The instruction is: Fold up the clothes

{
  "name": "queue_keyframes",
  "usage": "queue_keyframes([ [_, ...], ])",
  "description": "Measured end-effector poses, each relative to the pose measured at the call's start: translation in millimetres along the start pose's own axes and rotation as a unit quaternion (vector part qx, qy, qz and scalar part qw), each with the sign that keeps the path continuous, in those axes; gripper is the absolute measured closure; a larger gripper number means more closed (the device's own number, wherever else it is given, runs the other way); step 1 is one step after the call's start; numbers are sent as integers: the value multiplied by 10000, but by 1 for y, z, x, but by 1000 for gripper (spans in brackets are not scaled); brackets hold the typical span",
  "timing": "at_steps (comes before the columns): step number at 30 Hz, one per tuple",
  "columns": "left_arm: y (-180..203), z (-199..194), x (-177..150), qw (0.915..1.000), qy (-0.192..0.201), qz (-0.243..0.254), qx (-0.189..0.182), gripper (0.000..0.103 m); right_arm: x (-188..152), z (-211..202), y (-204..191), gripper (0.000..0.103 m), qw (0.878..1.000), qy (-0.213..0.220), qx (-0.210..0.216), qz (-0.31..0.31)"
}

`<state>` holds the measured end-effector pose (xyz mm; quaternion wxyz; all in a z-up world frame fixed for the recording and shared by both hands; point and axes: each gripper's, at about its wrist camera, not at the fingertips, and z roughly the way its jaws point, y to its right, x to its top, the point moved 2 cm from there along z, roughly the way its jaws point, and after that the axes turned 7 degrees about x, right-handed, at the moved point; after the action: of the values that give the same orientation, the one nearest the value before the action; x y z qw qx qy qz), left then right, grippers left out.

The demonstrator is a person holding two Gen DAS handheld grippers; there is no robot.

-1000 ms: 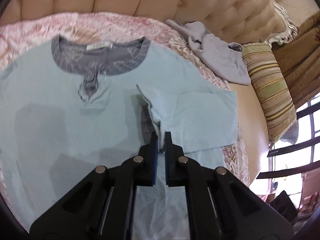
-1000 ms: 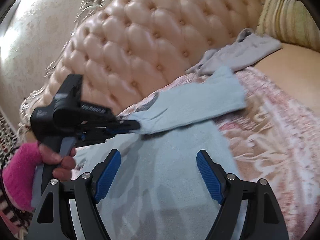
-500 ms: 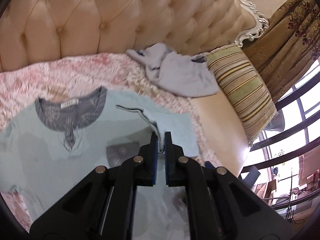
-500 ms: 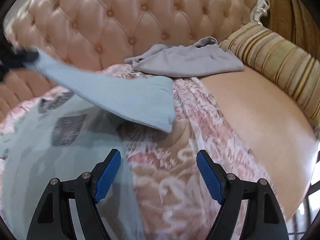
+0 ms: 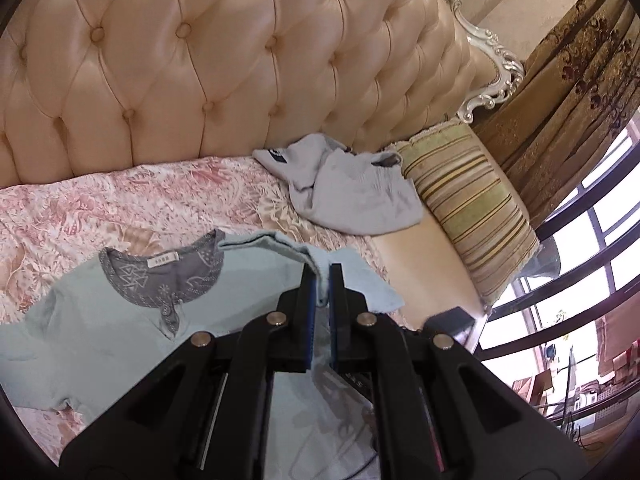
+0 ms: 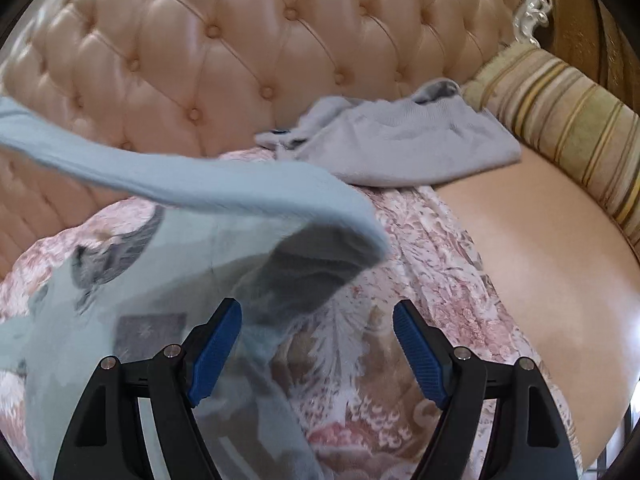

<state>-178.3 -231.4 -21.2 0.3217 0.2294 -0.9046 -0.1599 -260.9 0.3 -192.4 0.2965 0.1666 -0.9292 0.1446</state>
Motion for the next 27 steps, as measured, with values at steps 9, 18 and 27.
queue_keyframes([
  [9, -36, -26, 0, 9996, 185, -177, -79, 96, -1, 7, 6, 24, 9998, 12, -111, 192],
  [18, -66, -37, -10, 9991, 229, -336, -131, 96, -1, 8, 7, 24, 9995, 45, -160, 271],
  [27, -59, -66, -11, 9986, 524, -43, -82, 96, 1, 8, 17, 21, 9984, 84, -354, 421],
])
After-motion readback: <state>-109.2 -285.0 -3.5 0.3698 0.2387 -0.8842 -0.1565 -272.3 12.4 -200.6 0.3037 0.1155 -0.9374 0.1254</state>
